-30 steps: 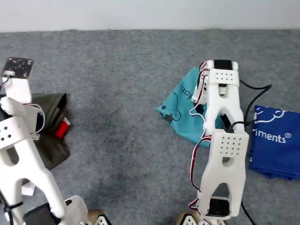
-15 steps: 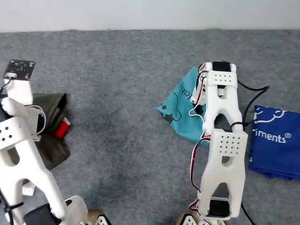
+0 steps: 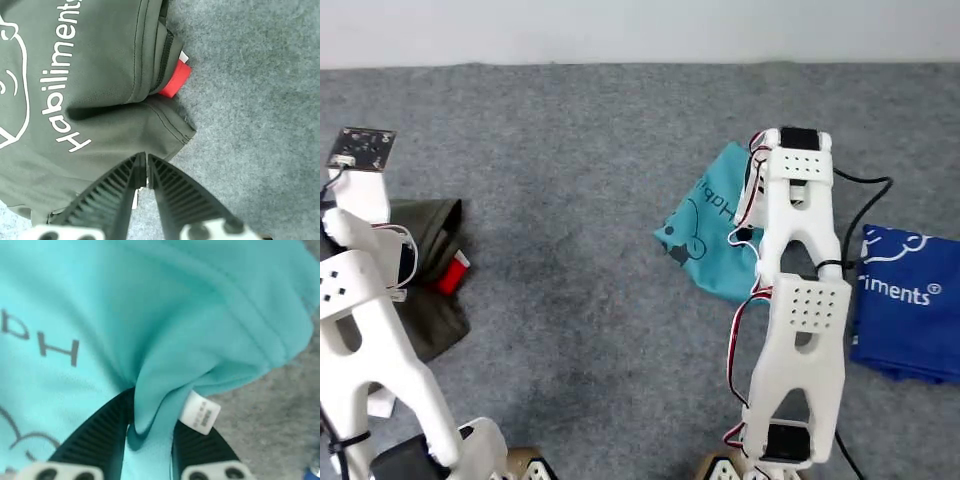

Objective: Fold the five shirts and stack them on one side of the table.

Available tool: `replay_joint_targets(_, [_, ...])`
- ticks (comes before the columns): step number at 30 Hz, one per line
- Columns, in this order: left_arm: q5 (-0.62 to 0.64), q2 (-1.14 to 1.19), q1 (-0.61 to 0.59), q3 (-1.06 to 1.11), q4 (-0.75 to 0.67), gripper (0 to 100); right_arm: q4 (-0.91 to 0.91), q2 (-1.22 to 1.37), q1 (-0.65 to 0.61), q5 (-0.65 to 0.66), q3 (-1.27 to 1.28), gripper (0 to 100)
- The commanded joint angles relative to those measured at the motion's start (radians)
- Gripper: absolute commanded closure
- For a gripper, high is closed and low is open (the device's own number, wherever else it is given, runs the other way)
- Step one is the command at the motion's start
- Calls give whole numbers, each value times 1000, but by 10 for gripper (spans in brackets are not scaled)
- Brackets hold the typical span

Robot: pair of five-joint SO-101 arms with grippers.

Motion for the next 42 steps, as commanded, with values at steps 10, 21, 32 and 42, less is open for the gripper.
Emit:
replay_joint_targets(10, [-8,-37,2,-7,21,986,39,-697,193,417,477,988])
replay_joint_targets(21, [-9,-146,-2,-1,21,986,38,-892,530,779,537,988])
replay_joint_targets(32, [-9,-172,0,-1,23,986,-25,-900,691,968,528,988])
replay_joint_targets(42, [-9,-184,0,1,23,986,-274,-796,759,1037,505,988])
